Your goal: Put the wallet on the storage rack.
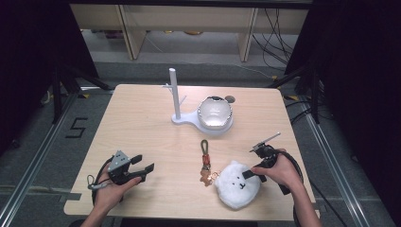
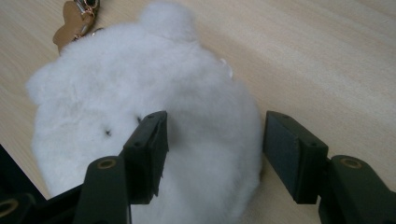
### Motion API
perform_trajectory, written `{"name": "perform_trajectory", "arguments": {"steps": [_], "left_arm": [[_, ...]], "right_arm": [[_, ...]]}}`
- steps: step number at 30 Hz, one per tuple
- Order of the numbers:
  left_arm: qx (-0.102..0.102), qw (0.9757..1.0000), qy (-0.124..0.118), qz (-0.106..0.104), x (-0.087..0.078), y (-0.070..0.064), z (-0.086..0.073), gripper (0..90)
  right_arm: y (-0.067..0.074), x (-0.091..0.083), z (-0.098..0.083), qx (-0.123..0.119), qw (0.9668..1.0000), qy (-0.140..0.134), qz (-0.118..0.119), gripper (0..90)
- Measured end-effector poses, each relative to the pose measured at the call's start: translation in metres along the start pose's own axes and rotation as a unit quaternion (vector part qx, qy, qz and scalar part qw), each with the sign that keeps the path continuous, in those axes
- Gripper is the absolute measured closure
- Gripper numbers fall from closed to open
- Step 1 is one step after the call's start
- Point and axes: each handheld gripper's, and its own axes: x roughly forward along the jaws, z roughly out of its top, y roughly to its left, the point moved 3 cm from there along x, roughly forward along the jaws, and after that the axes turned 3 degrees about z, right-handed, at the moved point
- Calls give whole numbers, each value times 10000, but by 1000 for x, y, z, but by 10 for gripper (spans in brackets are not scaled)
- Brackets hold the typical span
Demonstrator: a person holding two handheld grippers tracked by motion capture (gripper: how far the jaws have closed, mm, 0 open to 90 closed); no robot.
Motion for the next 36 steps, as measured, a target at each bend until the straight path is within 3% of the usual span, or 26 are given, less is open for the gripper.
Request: {"name": "perform_trajectory", "arguments": {"steps": [1, 2, 3, 4, 7, 11, 13, 14, 15, 18, 19, 22, 24, 26, 27, 28, 31, 36], "left_arm": [[8, 10000, 46, 46, -1, 0, 0, 341], [-5, 10000, 23, 20, 0, 0, 0, 341], [-5, 10000, 23, 20, 0, 0, 0, 341], [-4, 10000, 26, 22, 0, 1, 0, 341], [0, 10000, 7, -9, 0, 1, 0, 342], [13, 10000, 39, 34, -1, 0, 0, 342], [-3, 10000, 2, -9, 0, 1, 0, 342], [-13, 10000, -9, -9, -1, 1, 0, 342], [-10, 10000, -10, 12, -1, 1, 0, 342], [-2, 10000, 26, 36, -1, 1, 0, 342], [5, 10000, 33, 37, -1, 1, 0, 342], [12, 10000, 31, 22, -1, 1, -1, 342], [13, 10000, 26, 21, -1, 1, -1, 343], [28, 10000, 36, 23, -1, 1, -1, 342], [27, 10000, 24, 8, -1, 1, -1, 343], [25, 10000, 21, -9, 0, 1, -1, 343], [42, 10000, 31, -12, 0, 0, -1, 343], [14, 10000, 35, 6, 0, -1, -2, 344]], "right_arm": [[1, 2, 1, 121, 9999, 62, 1, 410], [-5, 5, 2, -91, 9999, 103, -64, 410], [-5, 5, 2, -91, 9999, 103, -64, 410], [-2, 6, 3, -28, 9998, 192, 90, 412], [-4, 7, 4, -156, 9996, 211, -116, 429], [2, 6, 6, -153, 9986, 511, -40, 451], [4, 5, 8, -295, 9984, 464, -123, 459], [5, 6, 9, -240, 9983, 495, -200, 460], [3, 5, 9, -427, 9974, 533, -216, 460], [5, 6, 9, -339, 9970, 659, -215, 459], [3, 7, 9, -494, 9962, 675, -245, 464], [5, 7, 10, -492, 9966, 648, -152, 480], [6, 8, 9, -500, 9961, 706, -170, 505], [5, 8, 9, -719, 9943, 767, -176, 583], [7, 9, 8, -638, 9949, 740, -230, 617], [6, 9, 8, -733, 9942, 760, -215, 649], [9, 7, 7, -693, 9945, 771, -139, 739], [12, 6, 6, -1015, 9905, 907, -201, 787]]}}
